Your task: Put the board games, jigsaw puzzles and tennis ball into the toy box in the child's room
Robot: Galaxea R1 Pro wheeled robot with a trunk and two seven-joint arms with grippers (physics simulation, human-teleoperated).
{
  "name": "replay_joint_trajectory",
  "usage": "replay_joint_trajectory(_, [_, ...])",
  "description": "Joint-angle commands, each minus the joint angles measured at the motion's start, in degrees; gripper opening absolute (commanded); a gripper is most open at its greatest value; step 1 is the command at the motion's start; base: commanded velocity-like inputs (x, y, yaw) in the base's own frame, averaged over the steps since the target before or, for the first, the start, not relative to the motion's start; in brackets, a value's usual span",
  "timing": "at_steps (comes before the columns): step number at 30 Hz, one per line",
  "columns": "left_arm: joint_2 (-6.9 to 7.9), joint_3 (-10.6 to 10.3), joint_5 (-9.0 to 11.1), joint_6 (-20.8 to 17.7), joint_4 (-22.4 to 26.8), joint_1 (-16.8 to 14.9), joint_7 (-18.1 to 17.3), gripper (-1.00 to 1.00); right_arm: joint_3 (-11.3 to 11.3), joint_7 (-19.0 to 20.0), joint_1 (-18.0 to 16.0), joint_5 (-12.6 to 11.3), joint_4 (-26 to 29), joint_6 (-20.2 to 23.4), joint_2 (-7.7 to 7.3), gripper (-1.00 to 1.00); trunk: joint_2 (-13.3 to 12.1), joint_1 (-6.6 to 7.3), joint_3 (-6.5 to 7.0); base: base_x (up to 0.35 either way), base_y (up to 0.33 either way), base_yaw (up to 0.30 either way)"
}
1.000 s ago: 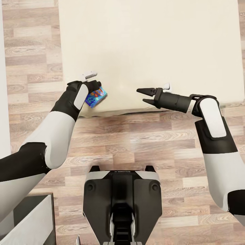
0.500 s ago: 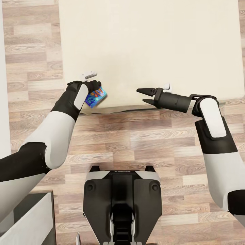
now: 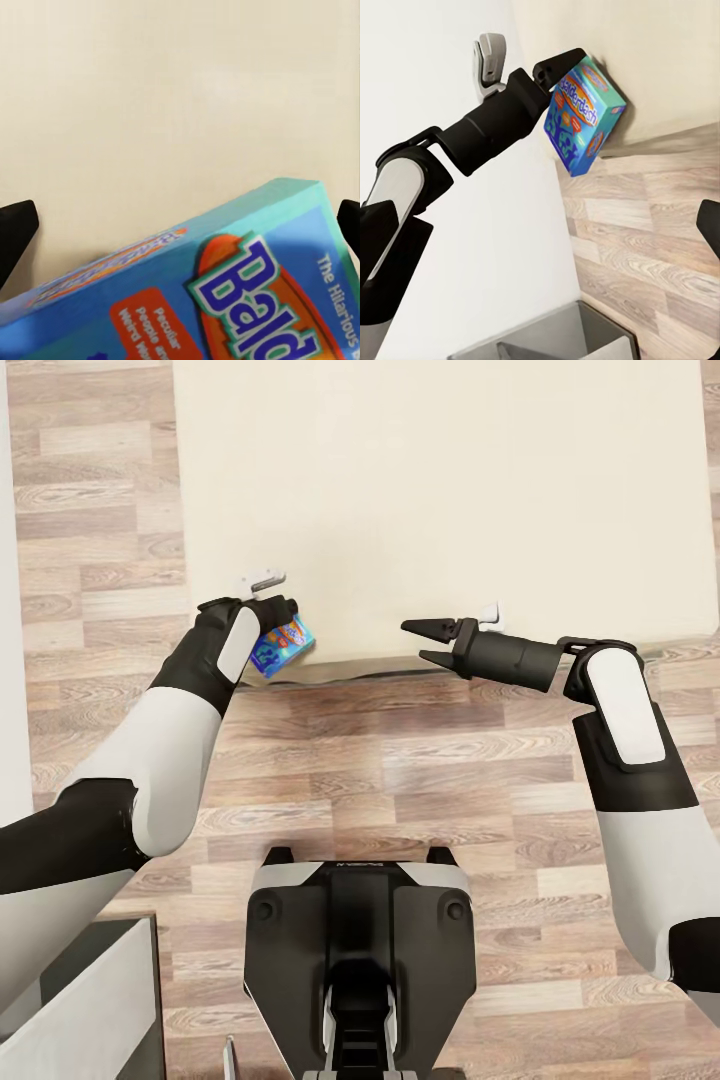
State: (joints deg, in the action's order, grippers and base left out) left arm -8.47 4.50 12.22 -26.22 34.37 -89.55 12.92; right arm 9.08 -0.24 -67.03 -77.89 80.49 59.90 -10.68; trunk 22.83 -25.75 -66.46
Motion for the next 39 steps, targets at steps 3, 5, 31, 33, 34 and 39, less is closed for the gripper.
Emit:
replay_joint_trajectory(3, [-0.05, 0.16, 0.61, -0.17, 0.08, -0.01, 0.35, 1.0, 0.06, -0.03, -0.03, -0.02, 0.02, 0.1, -0.04, 1.0, 0.09, -0.04, -0.06, -0.005, 0.0, 0.0])
replay_joint_trajectory(5, [-0.05, 0.16, 0.61, -0.16, 0.08, -0.01, 0.35, 1.0, 0.06, -0.03, -0.03, -0.03, 0.02, 0.1, -0.04, 1.0, 0.09, -0.04, -0.06, -0.002, 0.0, 0.0])
replay_joint_trajectory(31, [-0.05, 0.15, 0.61, -0.14, 0.08, 0.04, 0.35, 1.0, 0.07, -0.03, -0.03, 0.0, 0.02, 0.1, -0.04, 1.0, 0.09, -0.04, -0.06, -0.037, 0.0, 0.0])
replay_joint_trajectory(33, [-0.05, 0.12, 0.61, -0.14, 0.08, 0.03, 0.35, 1.0, 0.08, -0.03, -0.03, -0.01, 0.03, 0.1, -0.04, 1.0, 0.09, -0.04, -0.06, 0.0, 0.0, 0.0])
replay_joint_trajectory(34, [-0.05, 0.12, 0.61, -0.14, 0.08, 0.01, 0.35, 1.0, 0.1, -0.03, -0.03, -0.03, 0.06, 0.1, -0.04, 1.0, 0.09, -0.04, -0.06, 0.0, 0.0, 0.0])
replay_joint_trajectory(39, [-0.05, 0.1, 0.61, -0.14, 0.08, 0.0, 0.35, 1.0, 0.14, -0.03, -0.03, -0.06, 0.1, 0.05, -0.04, 1.0, 0.09, -0.04, -0.06, 0.0, 0.0, 0.0])
